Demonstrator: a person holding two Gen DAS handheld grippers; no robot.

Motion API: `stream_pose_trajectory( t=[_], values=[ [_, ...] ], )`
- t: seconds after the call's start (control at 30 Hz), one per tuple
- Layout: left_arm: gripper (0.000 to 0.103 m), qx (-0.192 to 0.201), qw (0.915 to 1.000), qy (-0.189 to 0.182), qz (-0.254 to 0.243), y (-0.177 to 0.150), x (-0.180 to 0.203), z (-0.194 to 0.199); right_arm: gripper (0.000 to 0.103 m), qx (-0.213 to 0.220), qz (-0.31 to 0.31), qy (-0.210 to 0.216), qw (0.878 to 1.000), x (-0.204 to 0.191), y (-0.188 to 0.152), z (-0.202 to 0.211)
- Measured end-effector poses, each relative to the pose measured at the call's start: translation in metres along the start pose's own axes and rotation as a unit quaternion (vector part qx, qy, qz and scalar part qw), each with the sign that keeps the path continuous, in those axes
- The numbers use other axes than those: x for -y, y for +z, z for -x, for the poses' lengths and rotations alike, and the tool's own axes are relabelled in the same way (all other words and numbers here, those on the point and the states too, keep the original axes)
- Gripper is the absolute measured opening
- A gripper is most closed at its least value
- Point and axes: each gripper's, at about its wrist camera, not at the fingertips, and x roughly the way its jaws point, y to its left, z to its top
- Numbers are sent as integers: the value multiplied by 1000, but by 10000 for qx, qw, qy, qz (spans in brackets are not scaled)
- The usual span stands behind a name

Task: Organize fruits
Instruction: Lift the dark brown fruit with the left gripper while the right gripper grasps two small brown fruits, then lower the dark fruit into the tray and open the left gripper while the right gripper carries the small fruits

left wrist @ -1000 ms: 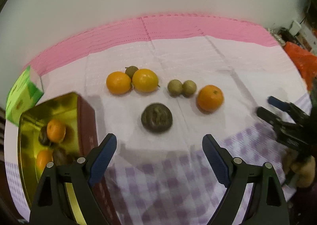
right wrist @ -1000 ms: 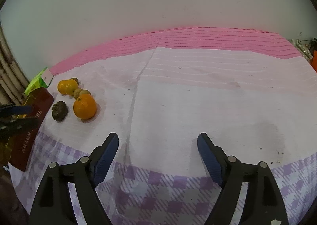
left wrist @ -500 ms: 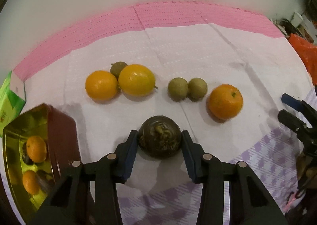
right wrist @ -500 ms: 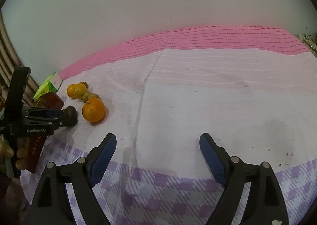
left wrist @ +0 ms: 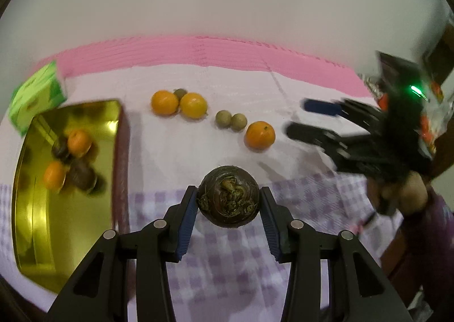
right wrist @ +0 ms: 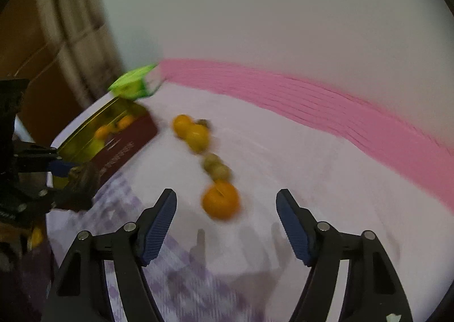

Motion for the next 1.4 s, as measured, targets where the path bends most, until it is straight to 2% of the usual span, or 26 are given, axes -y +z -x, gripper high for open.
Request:
stream_pose_trajectory(
  t=[0.07, 0.13, 0.23, 0.37, 0.47, 0.57, 0.67, 0.8, 0.9, 1.03, 1.13, 1.4],
  values=[
    [45, 58, 9998, -7, 165, -5, -8, 13, 63, -342, 449, 67, 9984, -8, 19, -23],
    [45, 116, 9996, 33, 257, -7, -16, 22, 53, -634, 717, 63, 9954, -14, 28, -44],
    [45, 192, 9988, 75, 433, -14, -32, 38, 50, -1003, 931, 38, 9906, -18, 34, -72],
    [45, 287, 9972, 228, 644, -22, -53, 56, 45, -1283, 1030, -24, 9864, -21, 35, -93],
    [45, 320, 9957, 272, 820, -27, -67, 66, 25, -1620, 1124, -56, 9804, -25, 32, -109],
    [45, 391, 9934, 426, 991, -33, -81, 73, 23, -1615, 1143, -129, 9801, -31, 33, -108],
    [45, 413, 9907, 560, 1170, -39, -97, 75, 23, -1236, 1016, -161, 9870, -44, 34, -88],
    [45, 421, 9872, 805, 1313, -50, -116, 76, 23, -431, 629, 289, 9967, -71, 20, -32],
    [45, 389, 9852, 887, 1411, -53, -131, 71, 23, -118, 294, 530, 9981, -91, -3, -7],
    [45, 326, 9849, 997, 1375, -53, -140, 62, 23, 15, -173, 669, 9976, -102, -31, 8],
    [45, 295, 9840, 1232, 1253, -48, -145, 53, 23, 50, -386, 704, 9968, -101, -43, 17],
    [45, 90, 9821, 1326, 1336, -42, -169, 30, 23, 134, -485, 629, 9968, -102, -44, 30]
  ],
)
